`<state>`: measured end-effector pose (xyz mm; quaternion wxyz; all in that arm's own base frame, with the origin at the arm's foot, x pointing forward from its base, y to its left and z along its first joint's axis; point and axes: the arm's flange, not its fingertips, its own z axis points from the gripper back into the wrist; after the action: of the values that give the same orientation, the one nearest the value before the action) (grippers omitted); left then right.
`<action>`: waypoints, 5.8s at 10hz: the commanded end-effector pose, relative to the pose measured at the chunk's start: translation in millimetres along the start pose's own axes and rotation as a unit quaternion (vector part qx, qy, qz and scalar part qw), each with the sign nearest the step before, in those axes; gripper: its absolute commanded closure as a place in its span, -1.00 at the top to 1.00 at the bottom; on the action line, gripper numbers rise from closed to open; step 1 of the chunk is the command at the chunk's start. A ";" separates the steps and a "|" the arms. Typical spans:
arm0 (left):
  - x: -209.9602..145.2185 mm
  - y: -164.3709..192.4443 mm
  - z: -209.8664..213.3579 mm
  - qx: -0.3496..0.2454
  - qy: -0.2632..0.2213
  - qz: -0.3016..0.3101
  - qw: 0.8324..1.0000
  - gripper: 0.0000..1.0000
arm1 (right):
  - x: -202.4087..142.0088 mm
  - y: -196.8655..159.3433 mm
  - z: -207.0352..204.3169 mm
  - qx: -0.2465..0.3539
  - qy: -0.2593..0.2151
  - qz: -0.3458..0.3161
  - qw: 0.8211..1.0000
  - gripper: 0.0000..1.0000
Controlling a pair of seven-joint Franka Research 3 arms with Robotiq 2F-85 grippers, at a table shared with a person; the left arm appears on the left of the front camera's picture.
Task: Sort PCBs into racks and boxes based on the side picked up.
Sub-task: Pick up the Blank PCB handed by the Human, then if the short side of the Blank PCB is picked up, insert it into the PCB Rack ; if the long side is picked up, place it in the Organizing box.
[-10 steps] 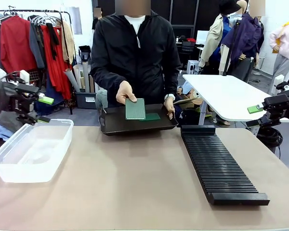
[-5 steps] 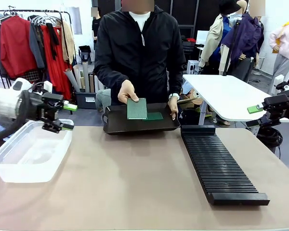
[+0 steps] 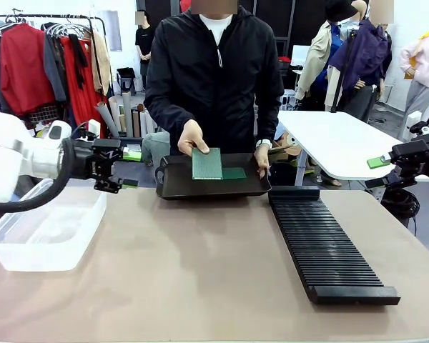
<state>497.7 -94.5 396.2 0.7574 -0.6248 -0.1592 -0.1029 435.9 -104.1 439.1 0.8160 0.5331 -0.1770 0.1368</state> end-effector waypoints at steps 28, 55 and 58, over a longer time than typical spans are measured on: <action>4.5 38.1 -133.7 -0.079 -0.034 0.030 0.996 -1.00 | -1.7 0.0 -1.2 -0.008 0.002 0.003 1.000 1.00; 3.8 39.5 -133.3 -0.072 -0.028 0.041 0.996 -1.00 | -1.7 0.0 -1.2 -0.008 0.002 0.003 1.000 1.00; 35.3 31.3 -103.7 -0.057 -0.015 0.029 0.998 -1.00 | -1.7 0.0 -1.2 -0.008 0.002 0.003 1.000 1.00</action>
<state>544.6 -197.2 350.6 0.7177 -0.6749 -0.1545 -0.0746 435.9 -104.0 439.0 0.8160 0.5330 -0.1769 0.1367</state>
